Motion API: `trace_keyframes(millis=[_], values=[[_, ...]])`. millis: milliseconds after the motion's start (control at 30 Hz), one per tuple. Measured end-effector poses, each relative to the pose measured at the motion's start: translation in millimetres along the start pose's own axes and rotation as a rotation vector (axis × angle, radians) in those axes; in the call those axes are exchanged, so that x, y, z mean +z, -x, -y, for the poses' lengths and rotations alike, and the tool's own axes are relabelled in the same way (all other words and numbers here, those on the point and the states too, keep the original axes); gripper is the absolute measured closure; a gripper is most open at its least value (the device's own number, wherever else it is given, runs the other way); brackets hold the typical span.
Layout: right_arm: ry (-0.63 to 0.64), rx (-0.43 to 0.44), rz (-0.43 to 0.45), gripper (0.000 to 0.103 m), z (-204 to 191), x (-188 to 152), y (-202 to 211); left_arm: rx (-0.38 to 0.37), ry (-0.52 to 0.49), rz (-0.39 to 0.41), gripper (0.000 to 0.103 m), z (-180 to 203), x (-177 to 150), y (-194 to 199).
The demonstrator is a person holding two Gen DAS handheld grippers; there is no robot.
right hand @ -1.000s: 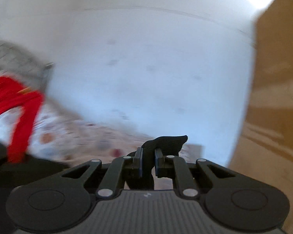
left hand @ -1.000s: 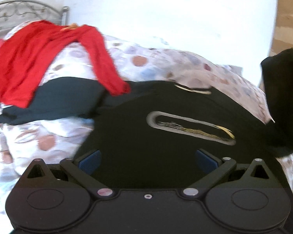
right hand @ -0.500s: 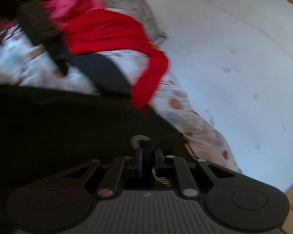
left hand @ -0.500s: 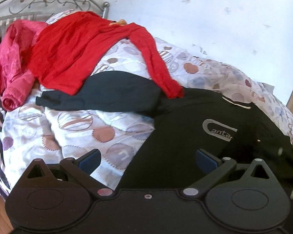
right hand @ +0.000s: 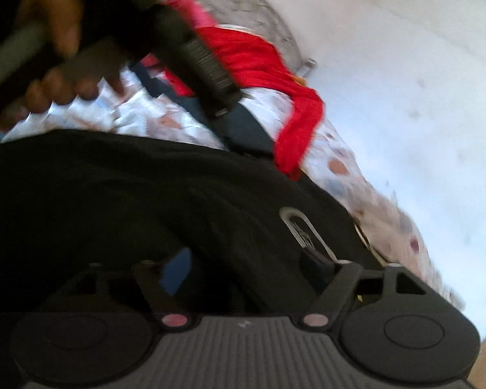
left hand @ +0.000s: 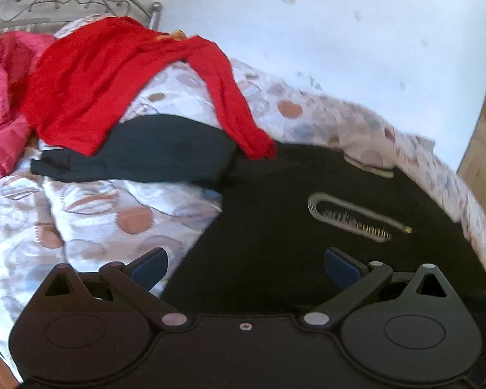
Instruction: Fold small clothes
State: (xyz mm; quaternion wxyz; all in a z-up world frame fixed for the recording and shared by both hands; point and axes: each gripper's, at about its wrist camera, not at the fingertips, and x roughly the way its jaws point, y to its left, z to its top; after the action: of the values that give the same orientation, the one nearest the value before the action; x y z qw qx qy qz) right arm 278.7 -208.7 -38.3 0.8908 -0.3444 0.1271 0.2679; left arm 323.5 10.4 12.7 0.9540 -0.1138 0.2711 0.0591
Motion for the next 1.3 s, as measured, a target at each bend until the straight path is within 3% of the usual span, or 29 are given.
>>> trace_keyframes(millis=[167,333,467,600,667,867,1000,1167,1300], values=[[-0.22,-0.081,-0.063,0.002,64,-29,5,0.064,-0.094,-0.079,0.001,25,-15,-32],[-0.514,-0.193,-0.128,0.0,146,-77,5,0.124,-0.15,-0.136,0.001,31,-30,-51],[-0.734,-0.33,-0.196,0.0,218,-121,-20,0.121,-0.114,-0.163,0.0,21,-37,-59],[-0.866,-0.475,-0.262,0.0,279,-150,-56,0.098,-0.085,-0.169,0.0,14,-37,-59],[-0.903,-0.494,-0.292,0.0,299,-163,-75,0.091,-0.08,-0.171,0.0,14,-38,-60],[-0.855,-0.574,-0.437,0.0,313,-193,-122,0.081,-0.091,-0.155,0.0,13,-45,-63],[-0.872,-0.667,-0.429,0.0,313,-204,-118,0.058,-0.079,-0.144,0.001,8,-43,-57],[-0.869,-0.637,-0.363,0.0,308,-196,-91,0.039,-0.078,-0.073,0.001,-18,-26,-26],[-0.886,-0.587,-0.318,0.0,294,-184,-61,0.11,-0.04,-0.031,0.001,-64,-2,-18]])
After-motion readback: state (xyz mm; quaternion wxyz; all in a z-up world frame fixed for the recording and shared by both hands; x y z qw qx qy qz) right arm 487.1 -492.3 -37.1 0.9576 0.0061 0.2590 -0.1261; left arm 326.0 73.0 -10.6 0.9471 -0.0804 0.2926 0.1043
